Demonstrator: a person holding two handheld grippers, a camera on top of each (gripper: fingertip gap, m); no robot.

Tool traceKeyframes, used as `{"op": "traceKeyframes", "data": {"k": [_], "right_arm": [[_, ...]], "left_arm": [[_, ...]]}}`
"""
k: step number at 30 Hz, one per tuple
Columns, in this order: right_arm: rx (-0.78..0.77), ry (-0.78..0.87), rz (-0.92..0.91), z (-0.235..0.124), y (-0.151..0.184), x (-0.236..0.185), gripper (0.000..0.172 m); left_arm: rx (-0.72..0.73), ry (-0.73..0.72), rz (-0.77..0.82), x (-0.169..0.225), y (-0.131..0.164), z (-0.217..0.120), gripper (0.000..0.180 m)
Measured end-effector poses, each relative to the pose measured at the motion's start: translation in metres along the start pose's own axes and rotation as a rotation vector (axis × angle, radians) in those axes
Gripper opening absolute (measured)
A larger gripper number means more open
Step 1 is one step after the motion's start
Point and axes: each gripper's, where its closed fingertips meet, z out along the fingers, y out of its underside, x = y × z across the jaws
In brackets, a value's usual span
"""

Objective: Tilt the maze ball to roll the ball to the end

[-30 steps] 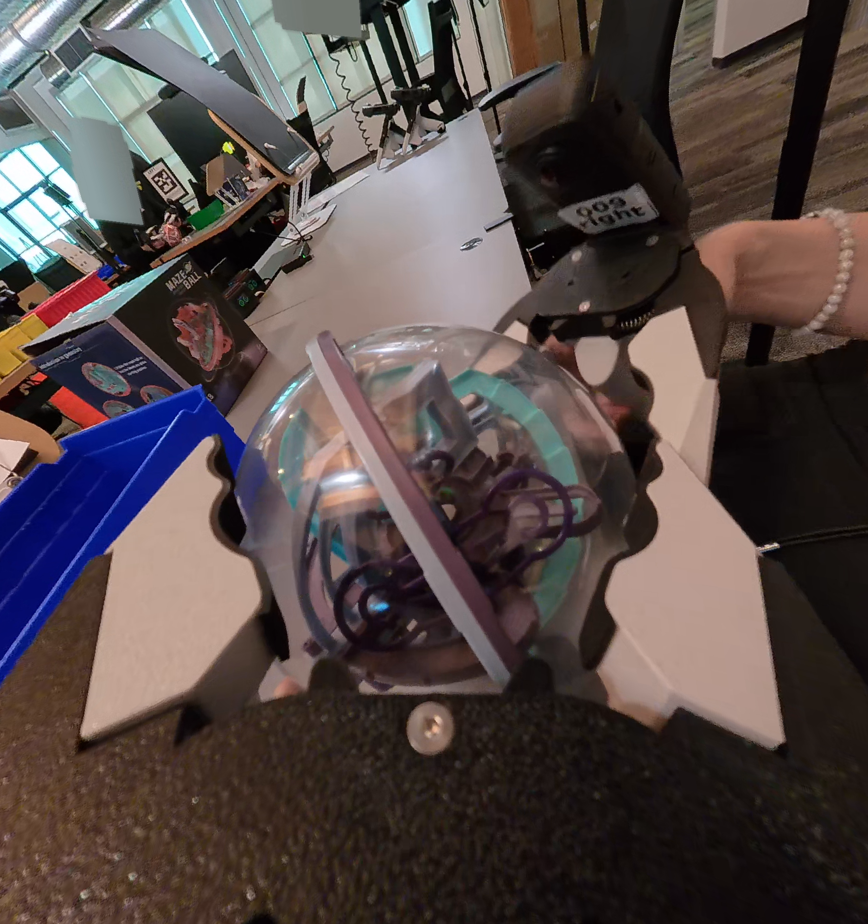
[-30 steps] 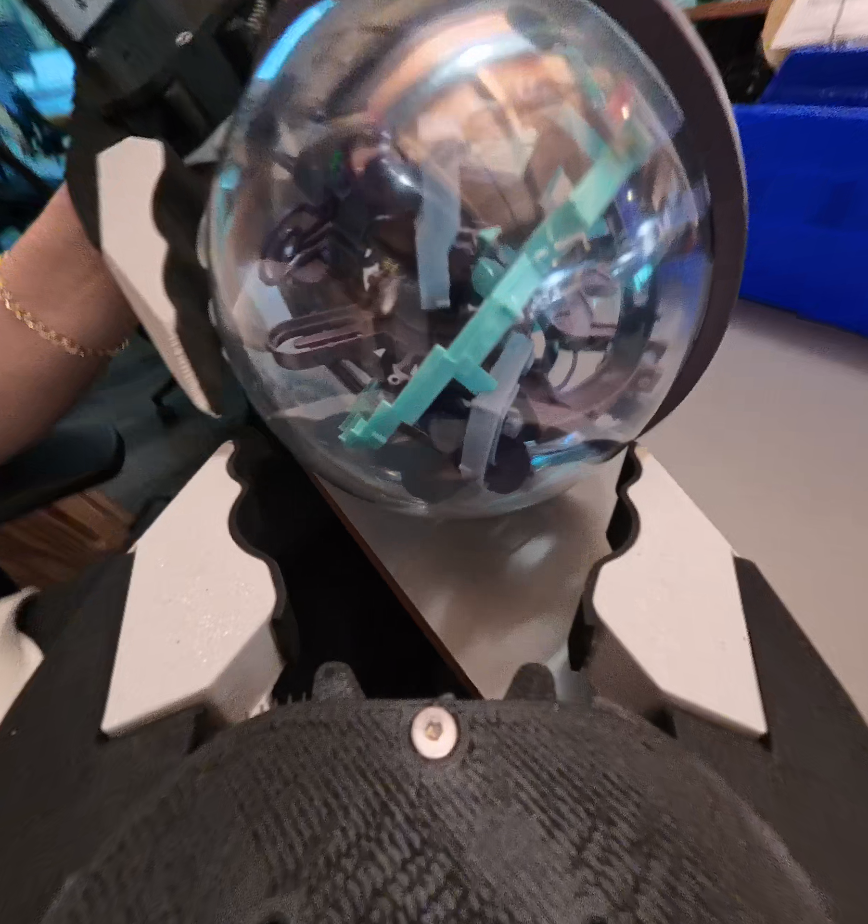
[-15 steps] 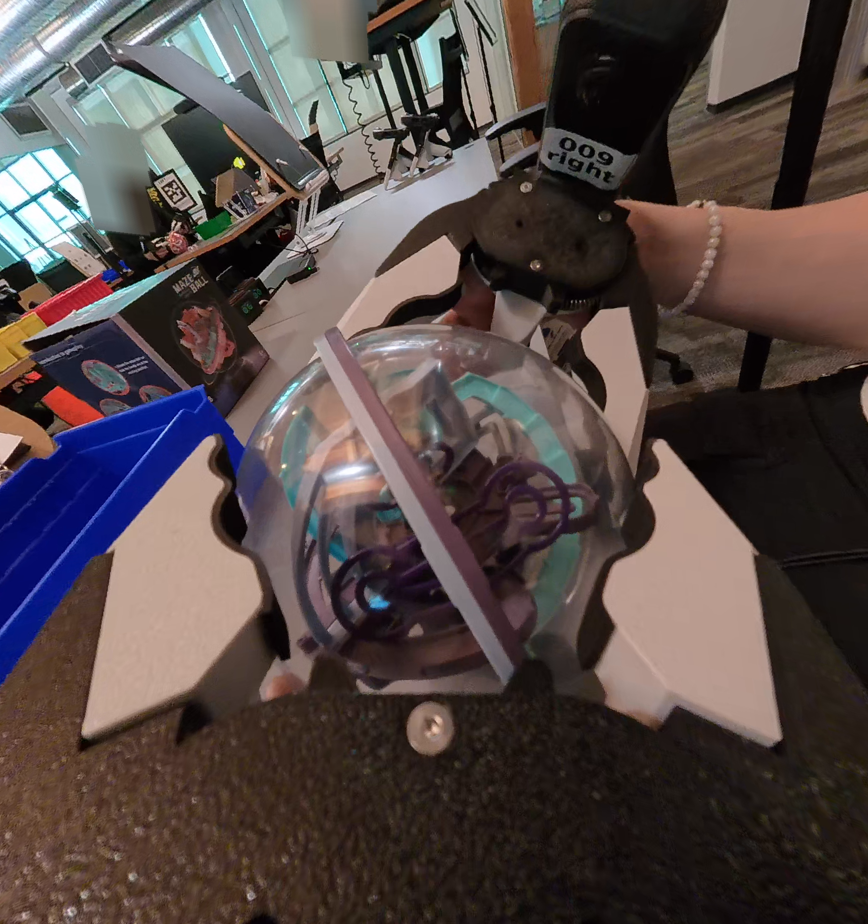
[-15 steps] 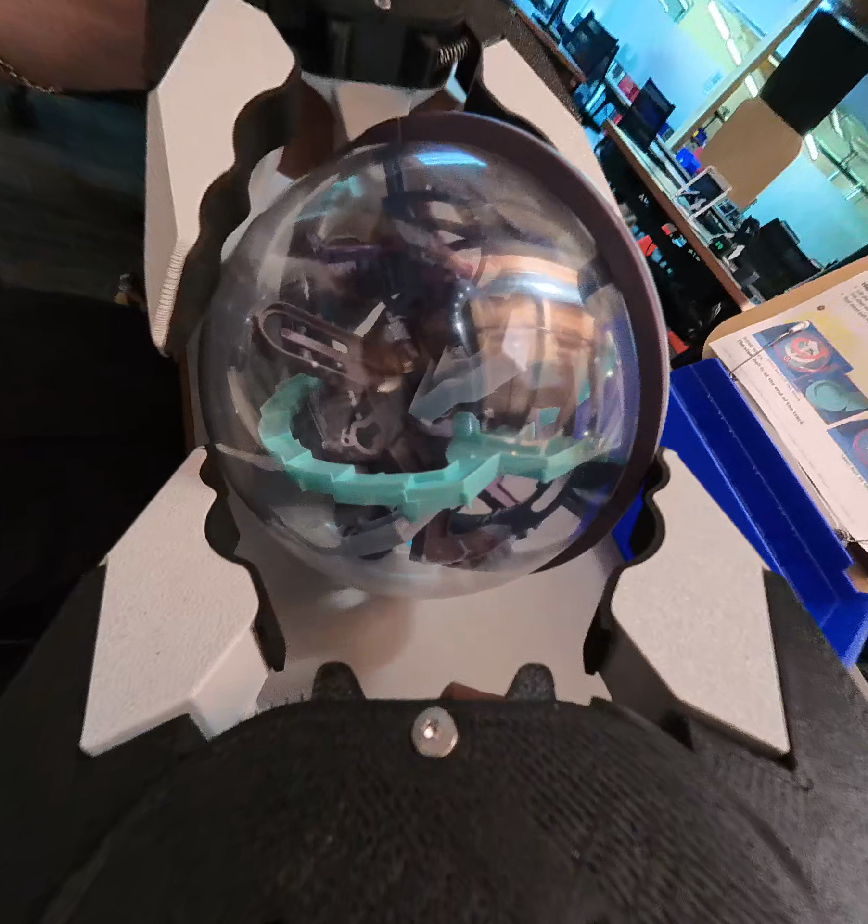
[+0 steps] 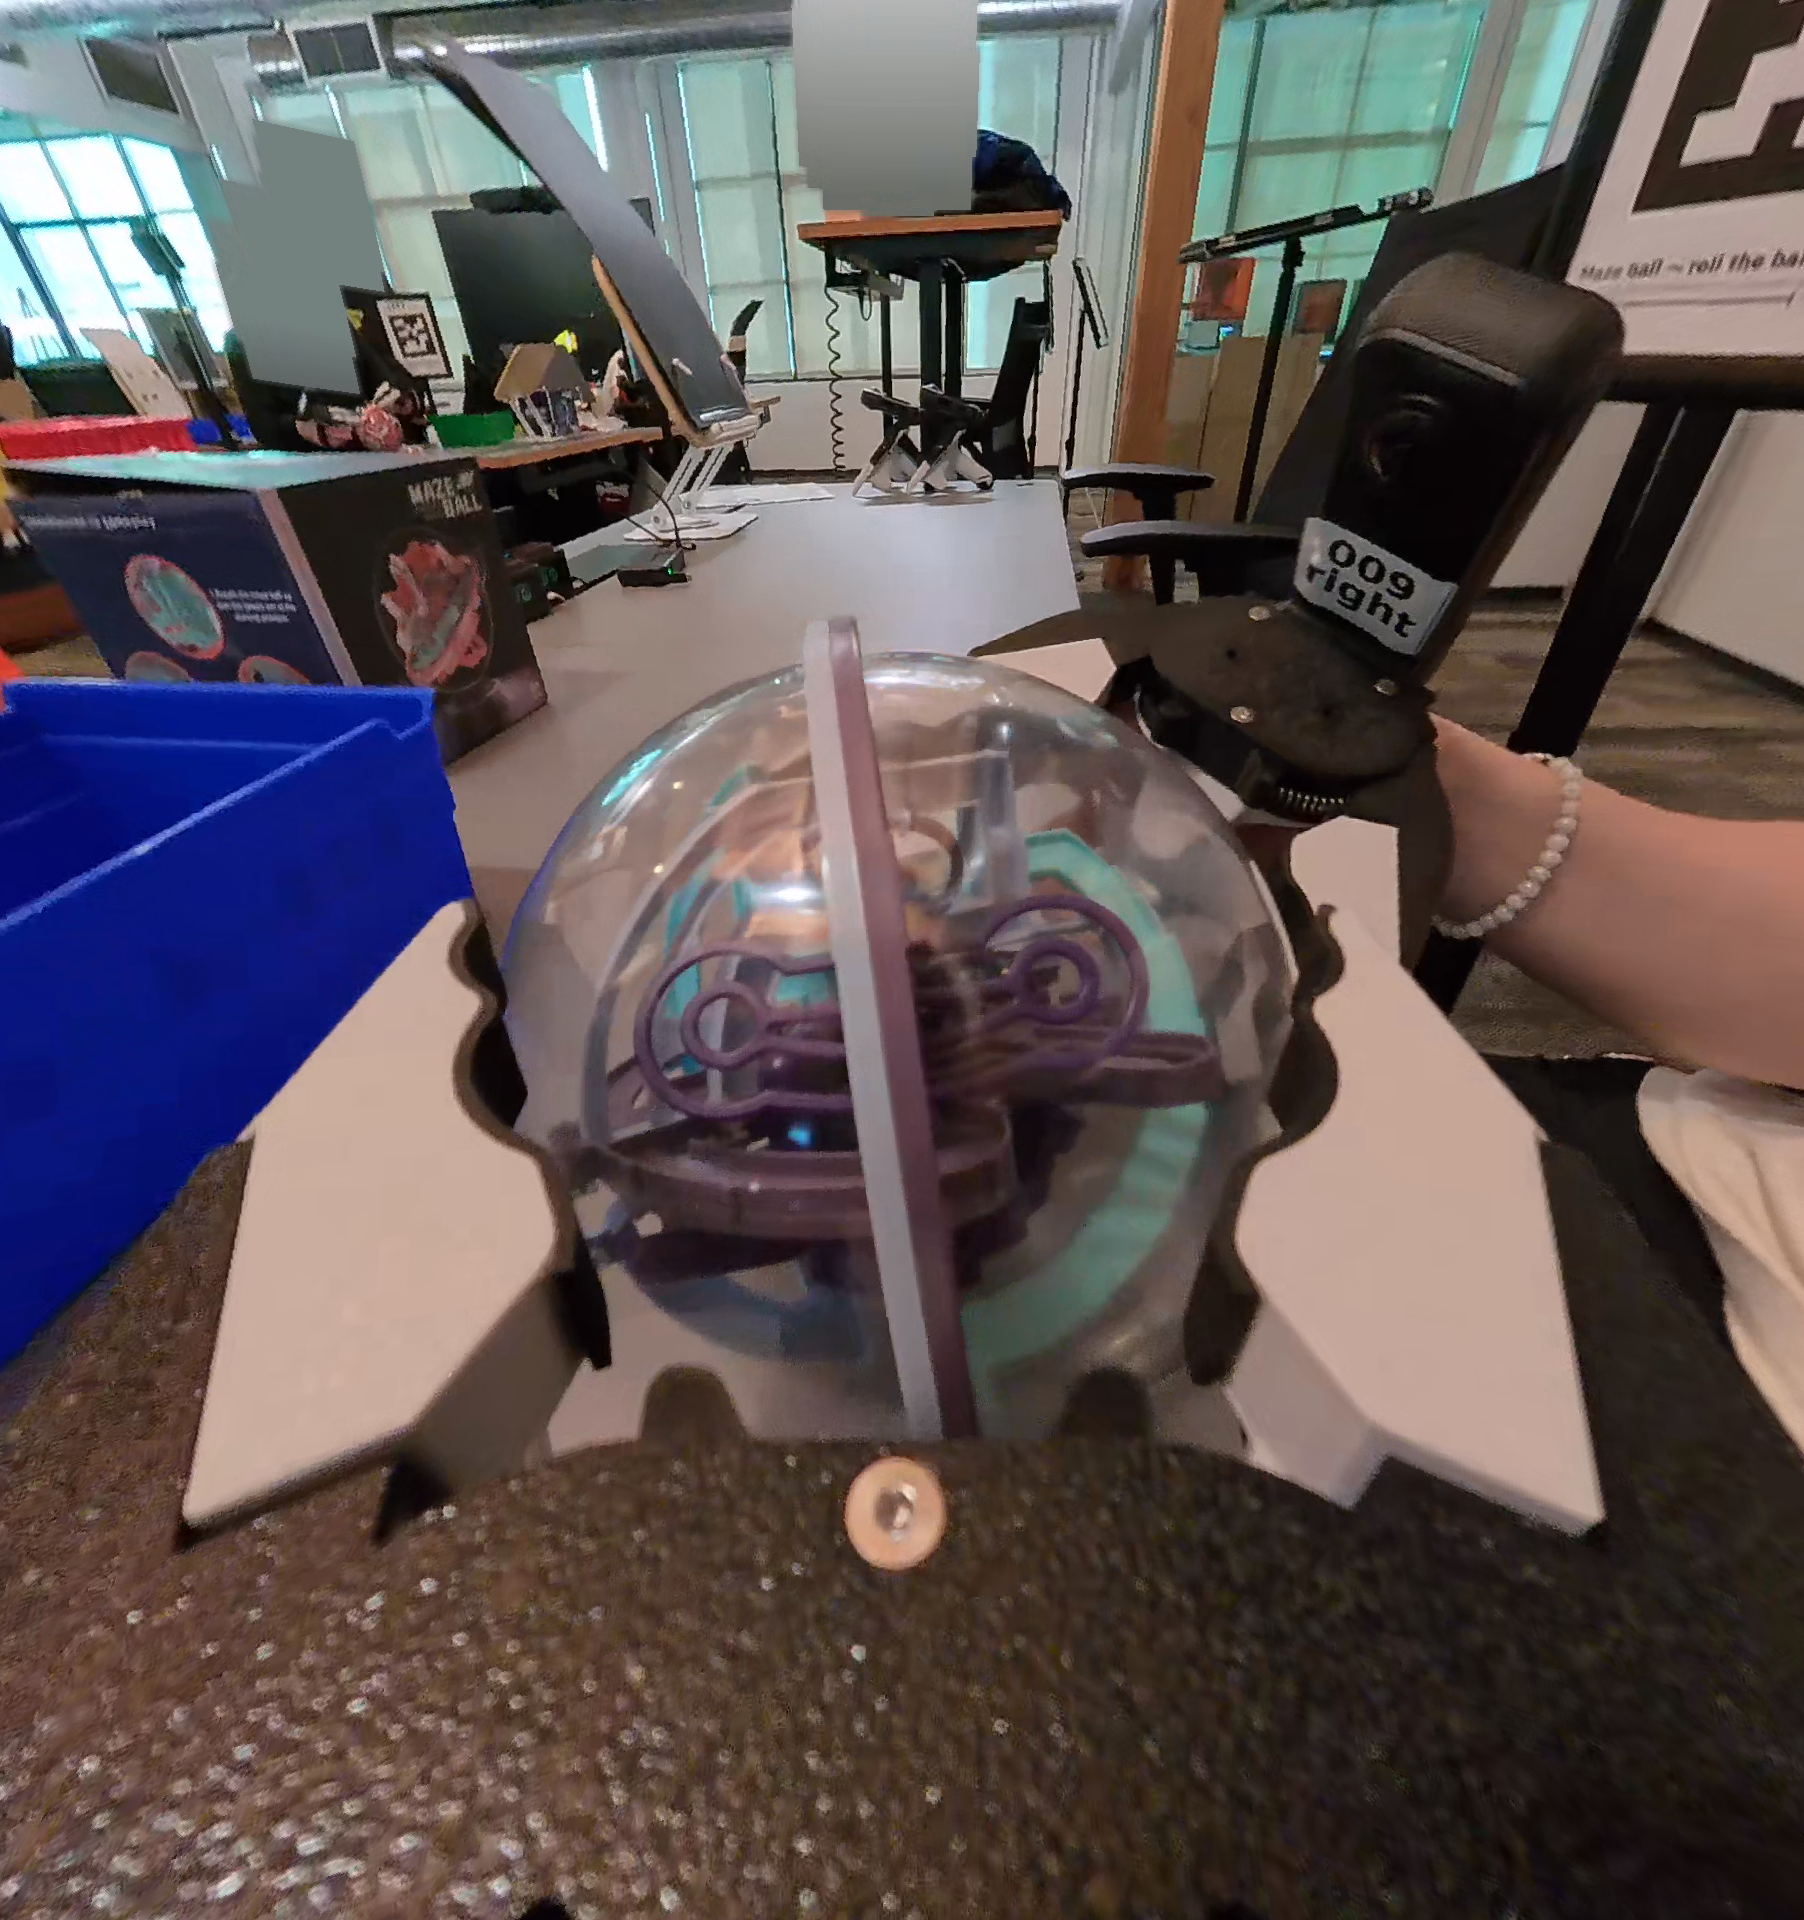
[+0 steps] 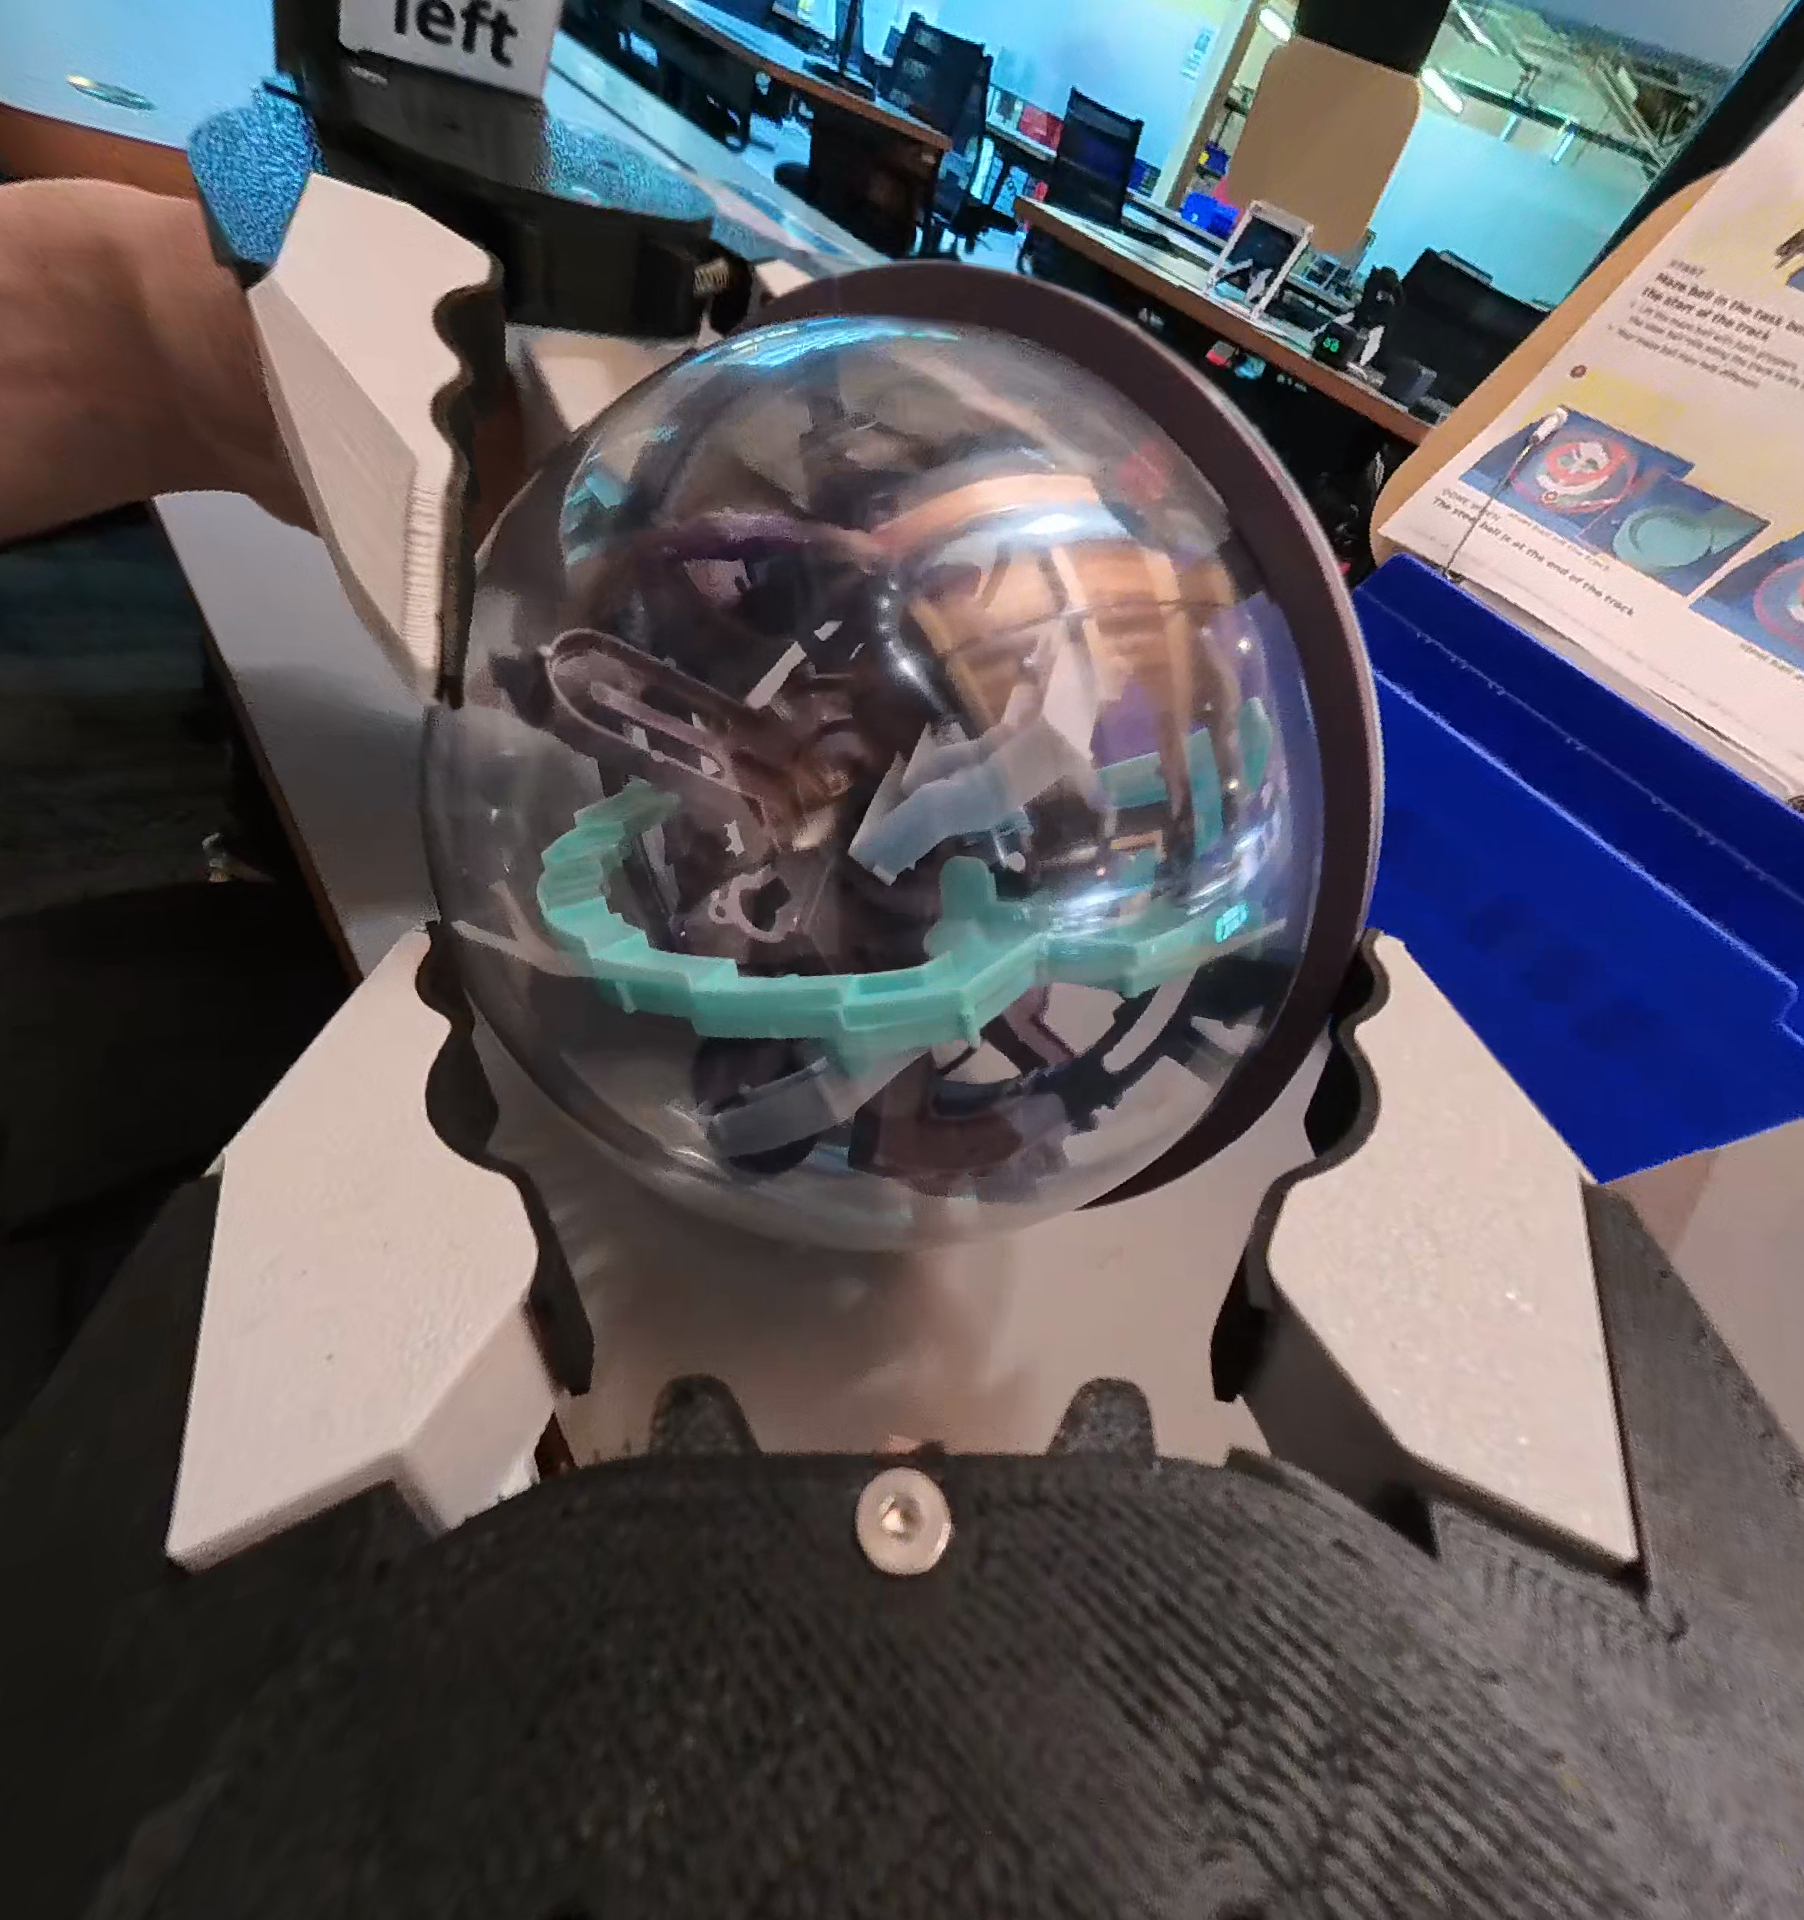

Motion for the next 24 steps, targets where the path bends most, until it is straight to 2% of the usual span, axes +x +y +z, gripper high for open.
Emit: {"op": "traceKeyframes", "data": {"k": [4, 14, 20, 24], "right_arm": [[-0.029, 0.009, 0.018, 0.004, -0.001, 0.001, 0.156], [-0.042, 0.098, 0.195, 0.009, 0.001, 0.002, 0.155], [-0.046, 0.096, 0.203, 0.010, 0.005, -0.004, 0.151], [-0.069, 0.099, 0.145, 0.009, 0.010, -0.007, 0.150]], "left_arm": [[0.005, 0.003, -0.077, -0.008, 0.003, -0.006, 0.143], [0.055, 0.005, -0.261, -0.024, 0.002, -0.014, 0.132], [0.060, 0.018, -0.336, -0.027, 0.005, -0.019, 0.129], [0.055, 0.030, -0.324, -0.025, 0.004, -0.020, 0.128]]}}
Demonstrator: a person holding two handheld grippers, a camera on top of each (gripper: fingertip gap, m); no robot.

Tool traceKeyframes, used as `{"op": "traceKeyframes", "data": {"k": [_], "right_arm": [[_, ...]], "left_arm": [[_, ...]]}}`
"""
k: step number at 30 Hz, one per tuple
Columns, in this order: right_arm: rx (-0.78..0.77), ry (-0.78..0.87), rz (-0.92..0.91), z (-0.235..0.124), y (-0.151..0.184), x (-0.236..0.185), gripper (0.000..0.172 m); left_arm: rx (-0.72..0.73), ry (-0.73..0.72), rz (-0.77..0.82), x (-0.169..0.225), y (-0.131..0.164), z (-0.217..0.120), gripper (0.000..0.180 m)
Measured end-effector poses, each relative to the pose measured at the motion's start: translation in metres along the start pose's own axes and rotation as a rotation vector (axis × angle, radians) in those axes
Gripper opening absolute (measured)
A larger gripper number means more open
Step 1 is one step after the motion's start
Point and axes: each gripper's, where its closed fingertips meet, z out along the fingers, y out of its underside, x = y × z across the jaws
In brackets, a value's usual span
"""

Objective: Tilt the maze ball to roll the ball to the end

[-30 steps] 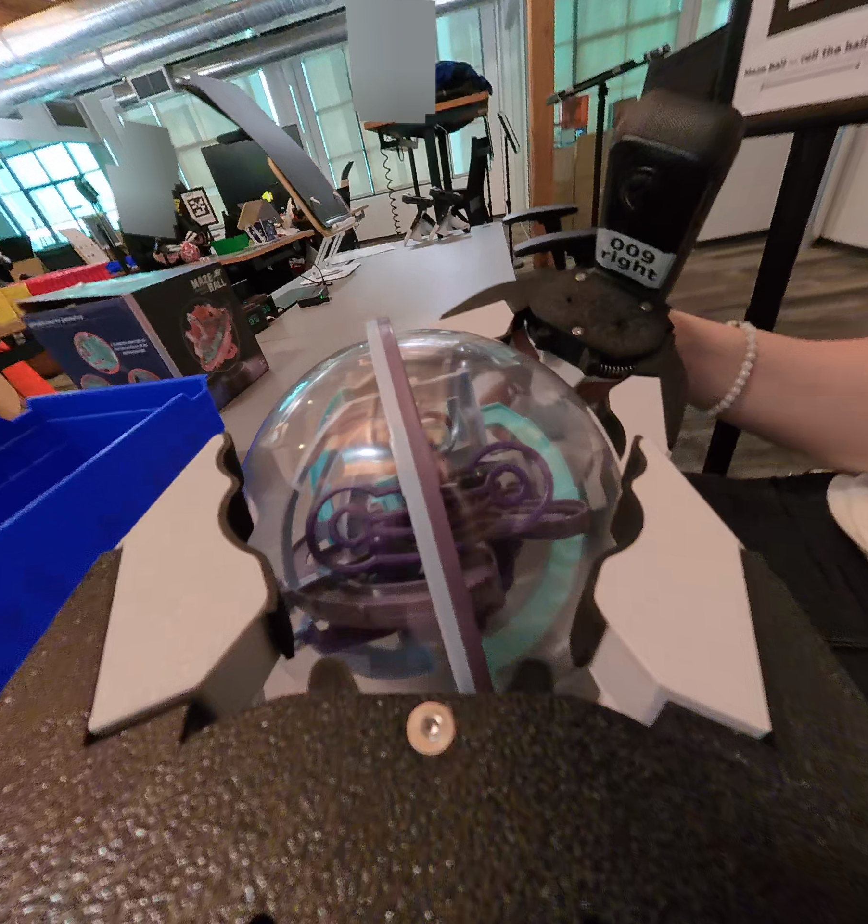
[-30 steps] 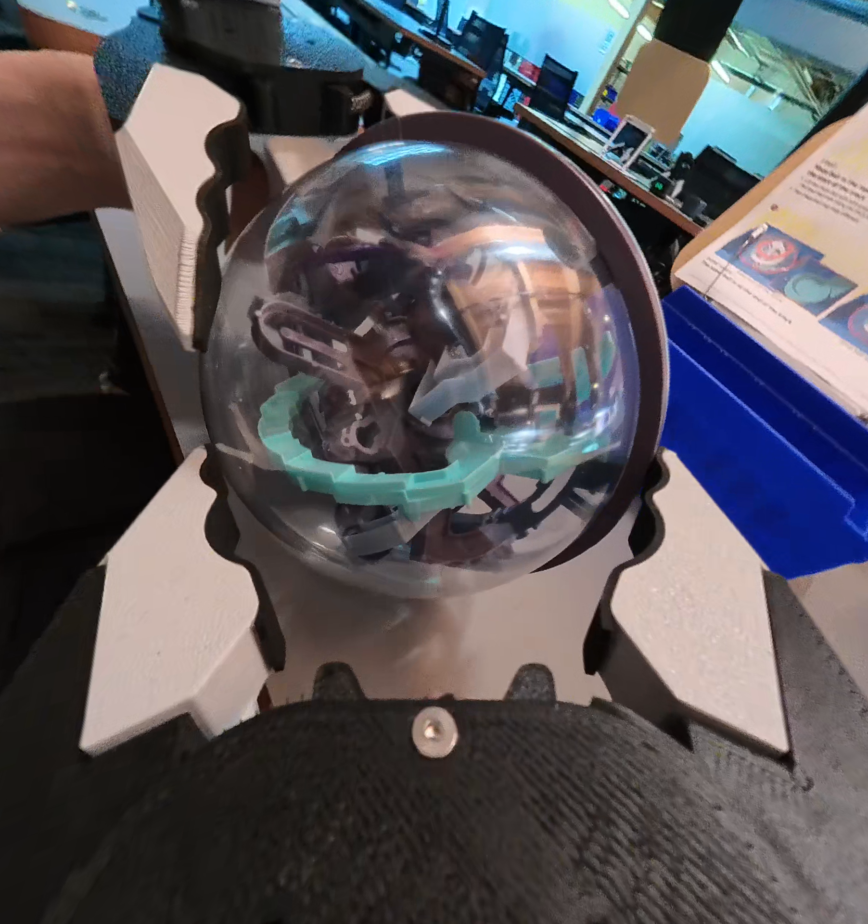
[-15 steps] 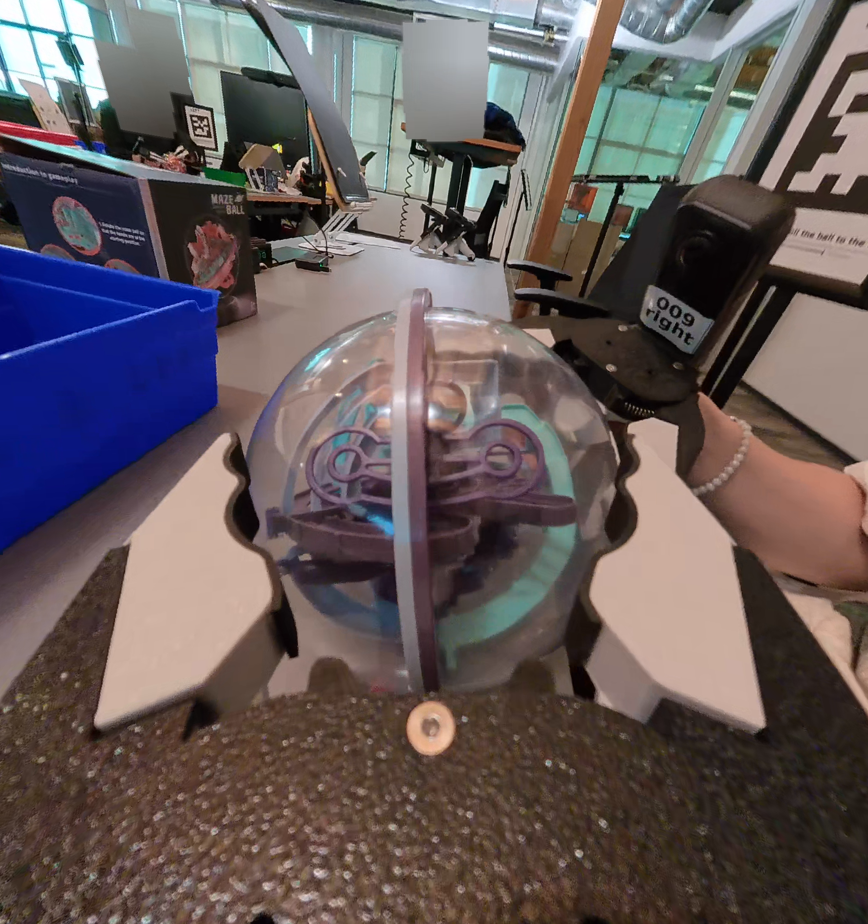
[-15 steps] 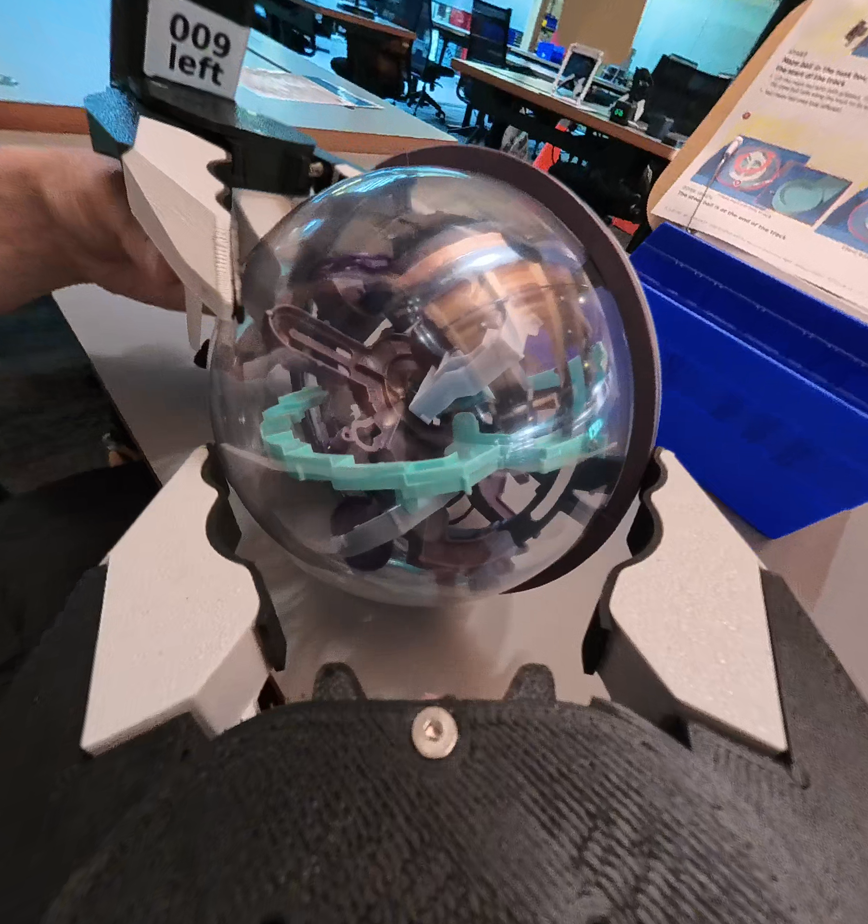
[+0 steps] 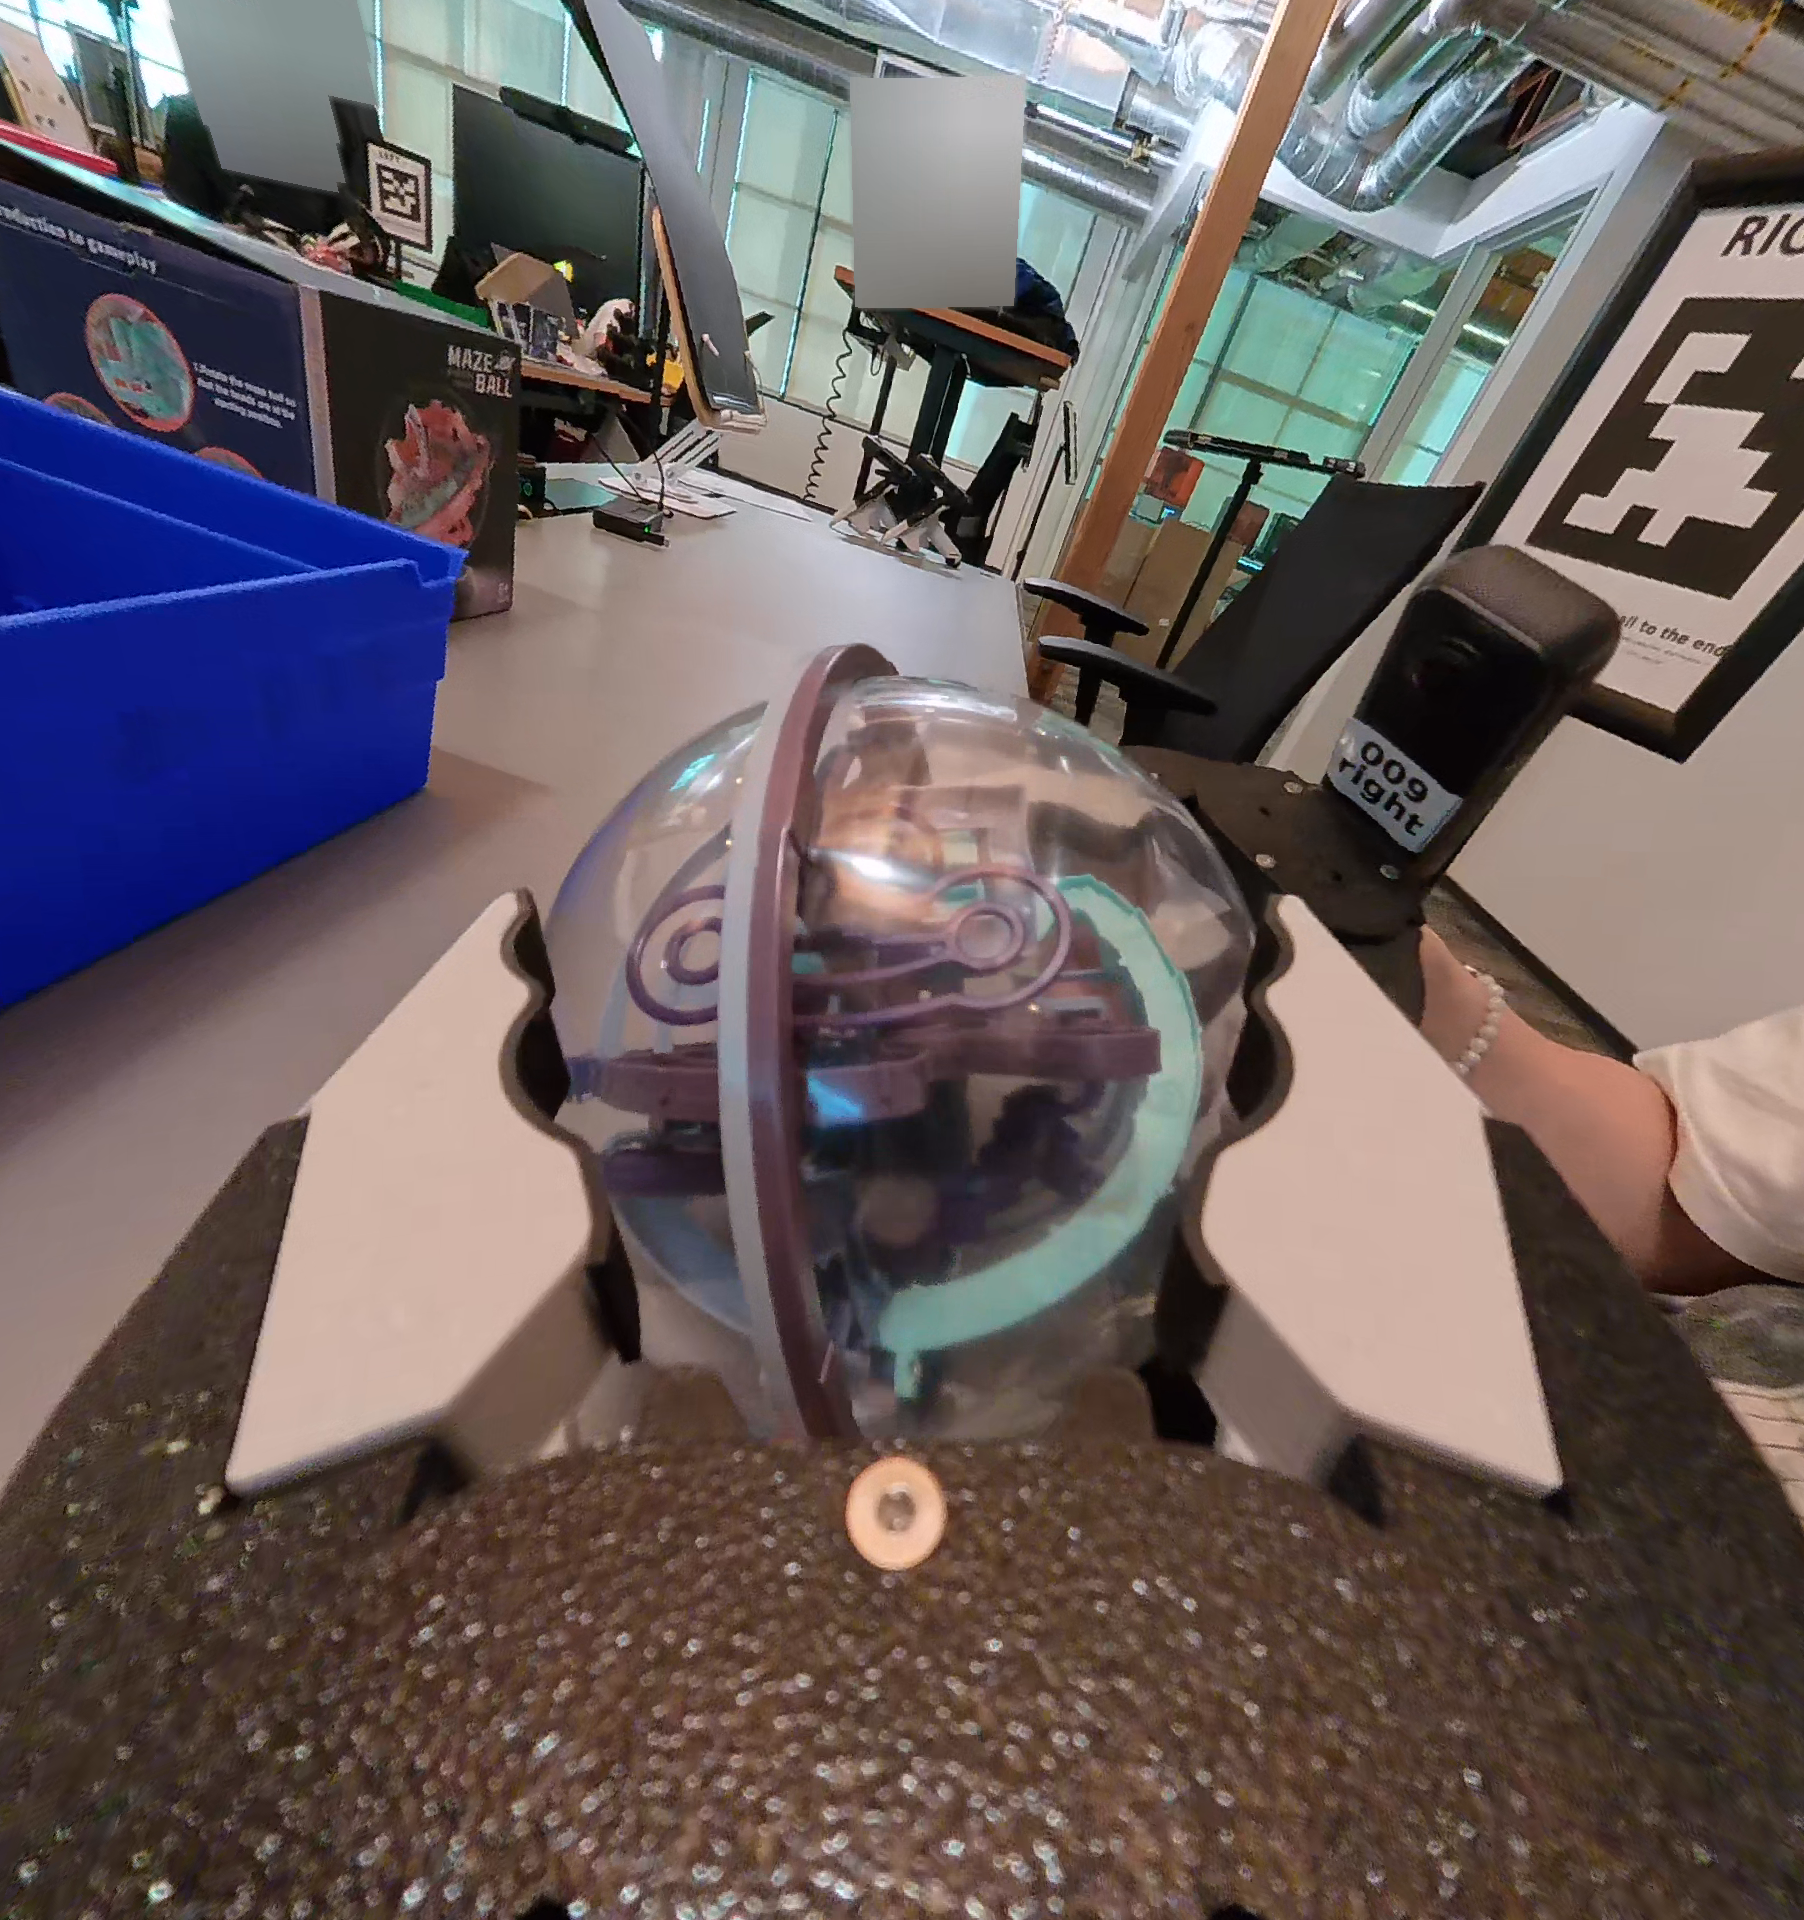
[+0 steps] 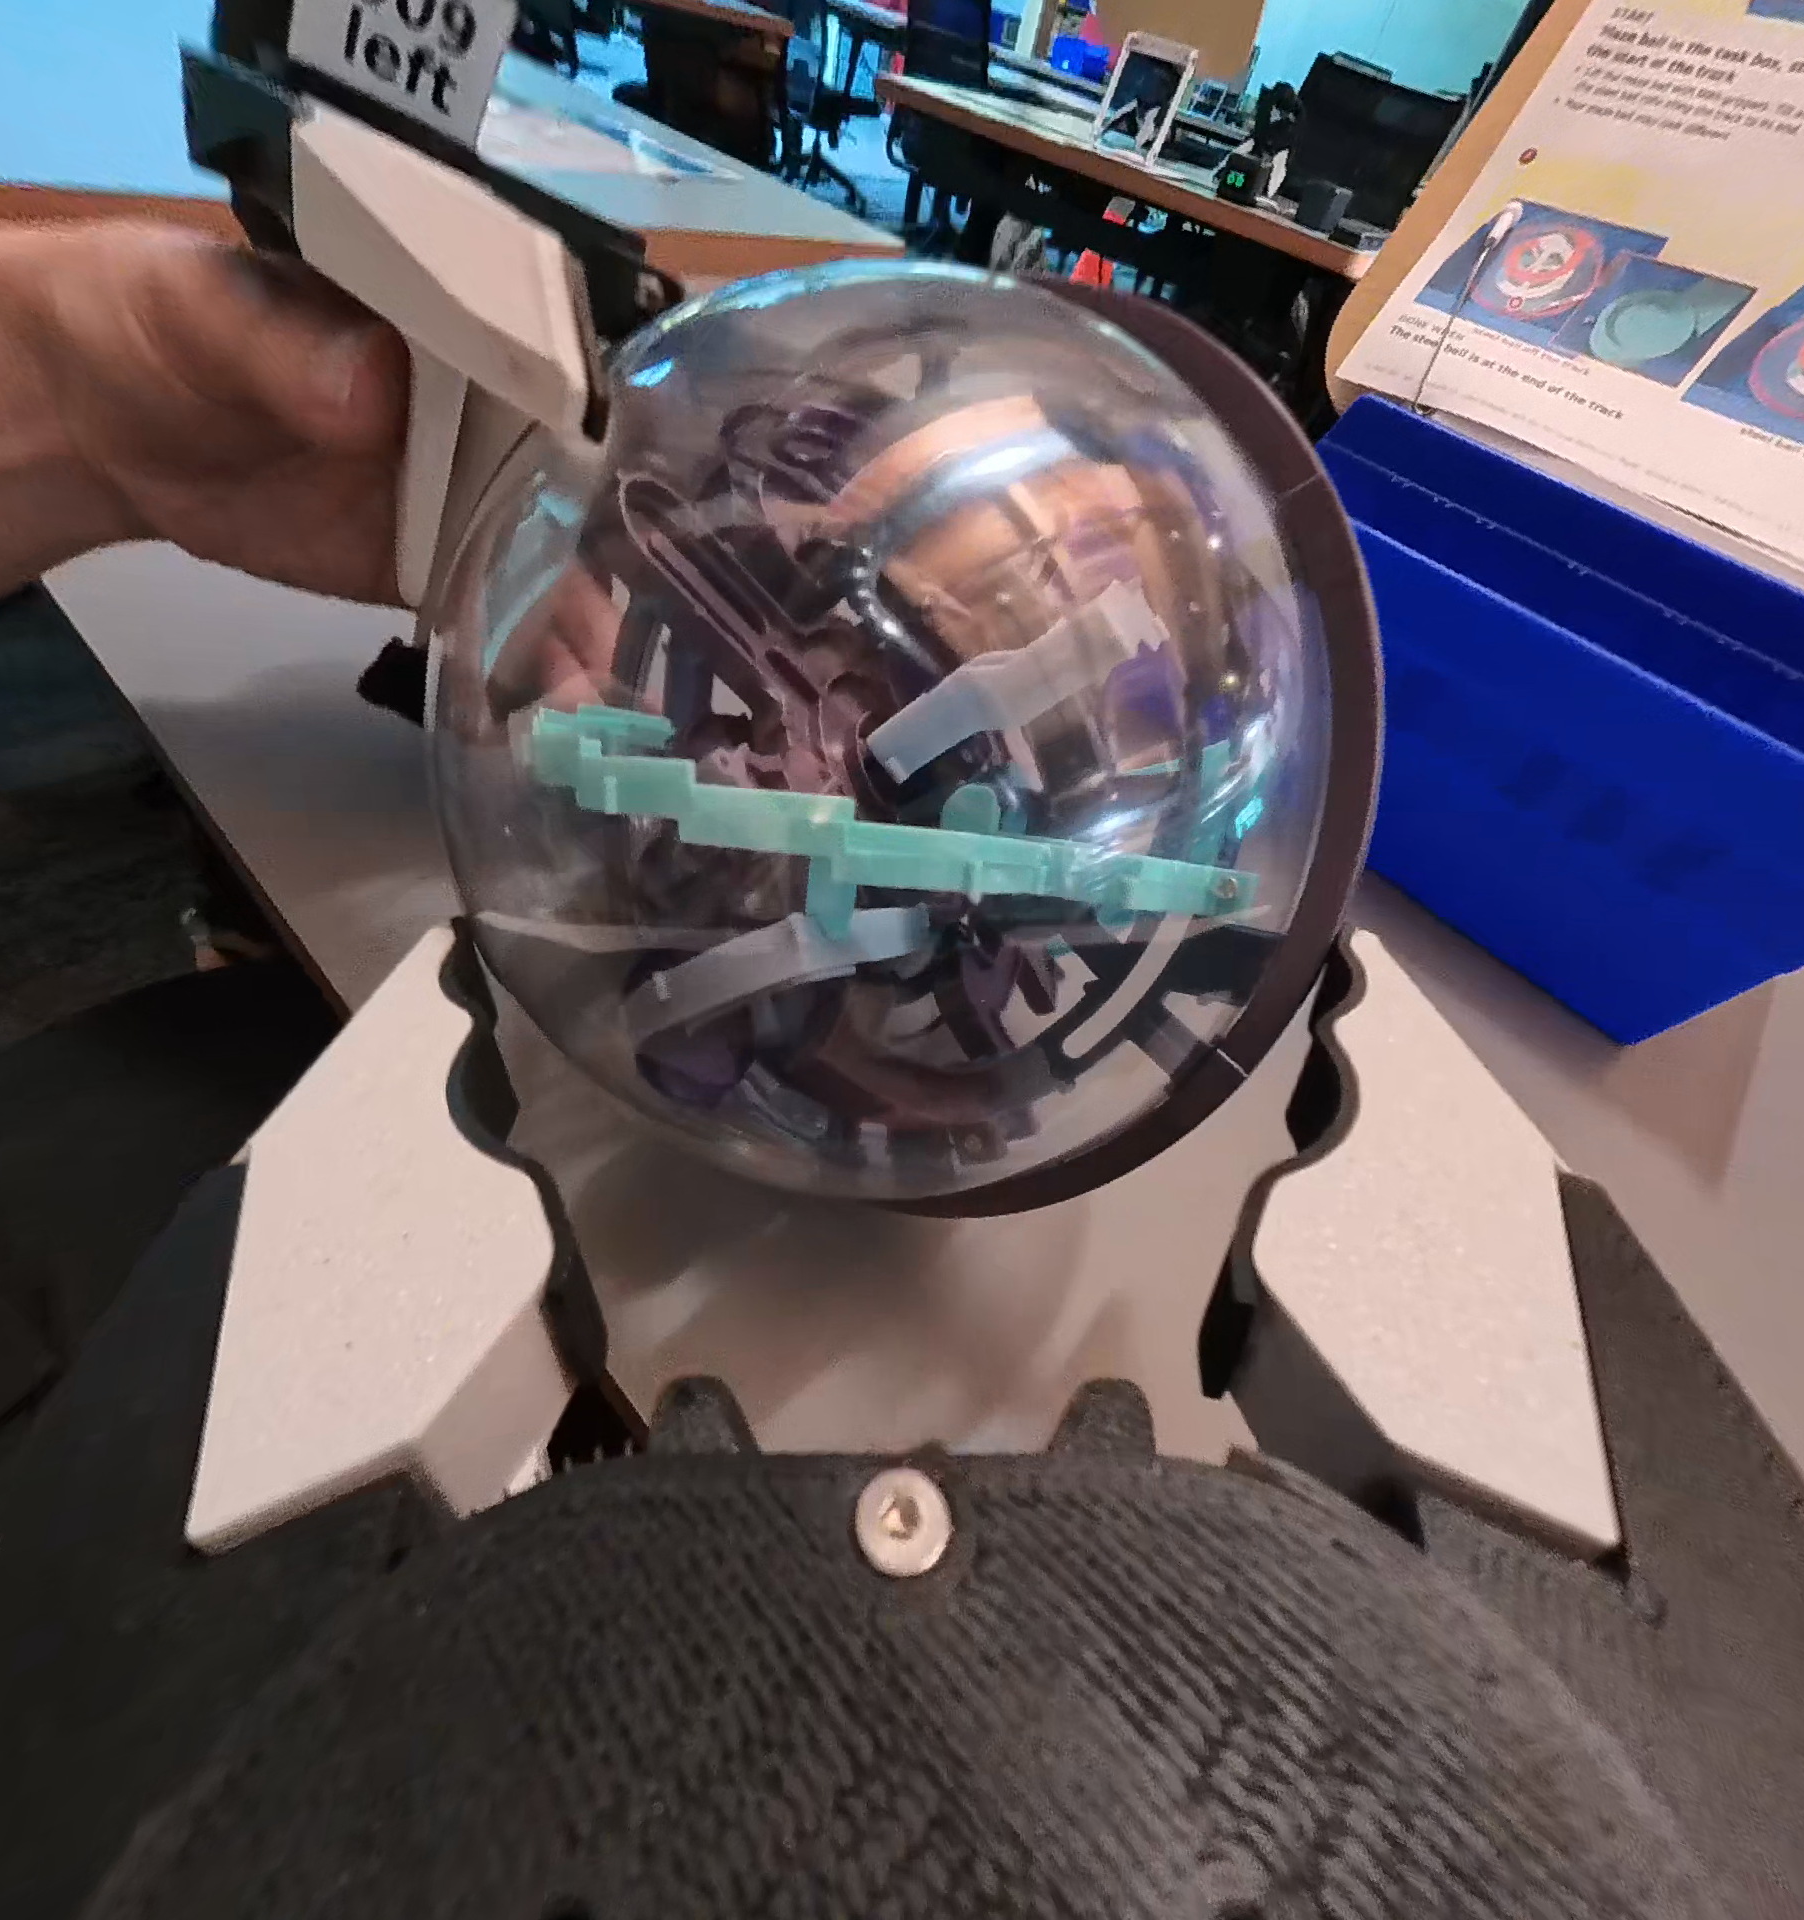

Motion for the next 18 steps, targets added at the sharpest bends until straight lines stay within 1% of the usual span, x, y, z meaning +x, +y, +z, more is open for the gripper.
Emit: {"op": "traceKeyframes", "data": {"k": [4, 10, 12, 15, 18], "right_arm": [[-0.084, -0.019, -0.145, -0.003, 0.012, 0.001, 0.154], [-0.026, -0.120, -0.426, -0.012, -0.016, -0.004, 0.154], [-0.029, -0.132, -0.467, -0.006, -0.017, -0.005, 0.157], [-0.051, -0.068, -0.544, 0.005, -0.008, 0.006, 0.158], [-0.010, -0.039, -0.506, 0.007, -0.008, 0.004, 0.158]], "left_arm": [[-0.018, -0.019, 0.040, 0.003, -0.002, 0.002, 0.125], [-0.061, -0.052, 0.095, 0.006, -0.001, 0.004, 0.124], [-0.068, -0.060, 0.112, 0.007, 0.000, 0.005, 0.125], [-0.075, -0.073, 0.144, 0.007, 0.001, 0.007, 0.126], [-0.054, -0.076, 0.179, 0.008, 0.000, 0.008, 0.128]]}}
